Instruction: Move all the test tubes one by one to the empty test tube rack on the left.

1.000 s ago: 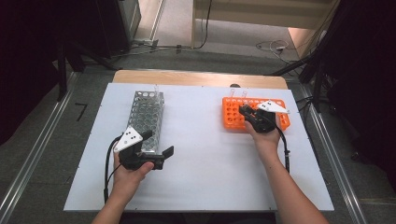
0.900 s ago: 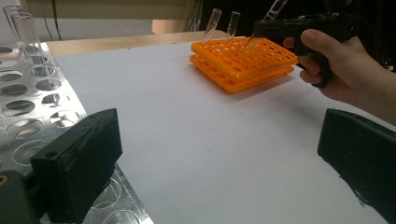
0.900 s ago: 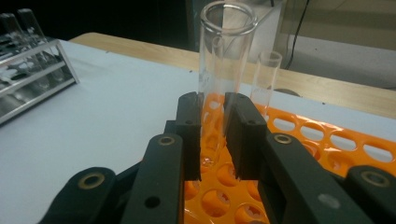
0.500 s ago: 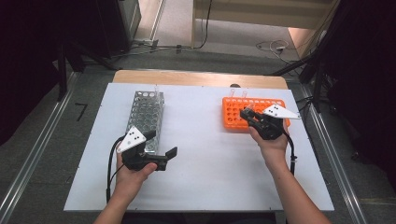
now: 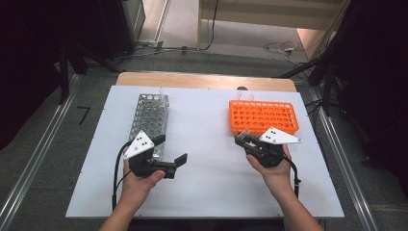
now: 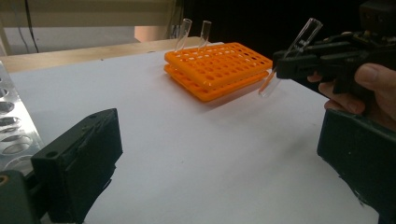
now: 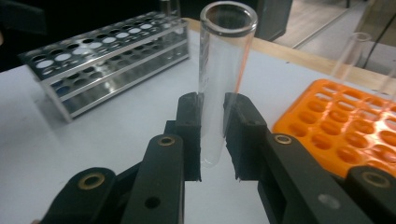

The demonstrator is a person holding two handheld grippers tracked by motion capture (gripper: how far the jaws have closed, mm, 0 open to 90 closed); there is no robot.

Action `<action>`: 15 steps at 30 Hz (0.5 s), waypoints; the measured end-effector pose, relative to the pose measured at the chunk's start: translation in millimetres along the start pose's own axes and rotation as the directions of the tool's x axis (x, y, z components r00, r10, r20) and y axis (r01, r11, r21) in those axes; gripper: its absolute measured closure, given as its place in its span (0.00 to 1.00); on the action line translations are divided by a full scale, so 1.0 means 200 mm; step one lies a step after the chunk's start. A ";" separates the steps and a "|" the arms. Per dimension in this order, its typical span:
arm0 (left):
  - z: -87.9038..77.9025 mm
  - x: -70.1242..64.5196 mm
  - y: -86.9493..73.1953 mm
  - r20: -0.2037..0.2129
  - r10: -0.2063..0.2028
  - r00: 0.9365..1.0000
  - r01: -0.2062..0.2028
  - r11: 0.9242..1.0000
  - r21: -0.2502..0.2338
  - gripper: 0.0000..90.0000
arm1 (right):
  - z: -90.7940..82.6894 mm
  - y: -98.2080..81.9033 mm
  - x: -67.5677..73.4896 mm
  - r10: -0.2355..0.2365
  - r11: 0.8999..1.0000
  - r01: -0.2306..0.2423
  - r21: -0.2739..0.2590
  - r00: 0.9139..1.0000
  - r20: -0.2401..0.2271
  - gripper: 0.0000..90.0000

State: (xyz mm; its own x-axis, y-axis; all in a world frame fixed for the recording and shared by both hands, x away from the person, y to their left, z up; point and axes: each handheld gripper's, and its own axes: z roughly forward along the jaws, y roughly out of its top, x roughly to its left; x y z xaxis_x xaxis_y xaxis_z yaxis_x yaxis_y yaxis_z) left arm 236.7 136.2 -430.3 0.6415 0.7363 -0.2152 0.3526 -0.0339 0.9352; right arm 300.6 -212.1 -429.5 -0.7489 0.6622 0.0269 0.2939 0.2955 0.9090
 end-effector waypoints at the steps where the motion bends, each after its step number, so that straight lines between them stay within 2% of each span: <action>1: 0.00 0.00 0.00 0.006 0.000 1.000 0.000 1.000 -0.002 0.00 | 0.00 0.00 0.02 -0.004 1.000 0.004 0.005 1.000 -0.011 0.83; 3: 0.00 -0.01 0.01 0.018 -0.001 1.000 0.001 1.000 -0.003 0.00 | 0.01 -0.01 0.05 -0.009 1.000 0.009 0.012 0.999 -0.034 0.83; 10: 0.04 -0.08 0.02 0.059 0.020 0.998 -0.021 1.000 0.013 0.04 | 0.08 -0.01 0.19 -0.063 0.996 0.069 0.048 0.992 -0.113 0.83; 15: 0.08 -0.13 0.02 0.077 0.044 0.996 -0.047 0.999 0.028 0.13 | 0.11 -0.01 0.27 -0.088 0.993 0.098 0.061 0.984 -0.152 0.83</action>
State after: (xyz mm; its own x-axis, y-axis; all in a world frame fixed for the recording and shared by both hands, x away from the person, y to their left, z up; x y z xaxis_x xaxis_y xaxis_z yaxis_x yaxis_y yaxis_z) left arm 232.6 107.2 -425.2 0.7073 0.6797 -0.1944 0.3412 -0.0873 0.9359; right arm 273.1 -162.5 -439.2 -0.8535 0.5210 0.0101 0.2547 0.4001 0.8803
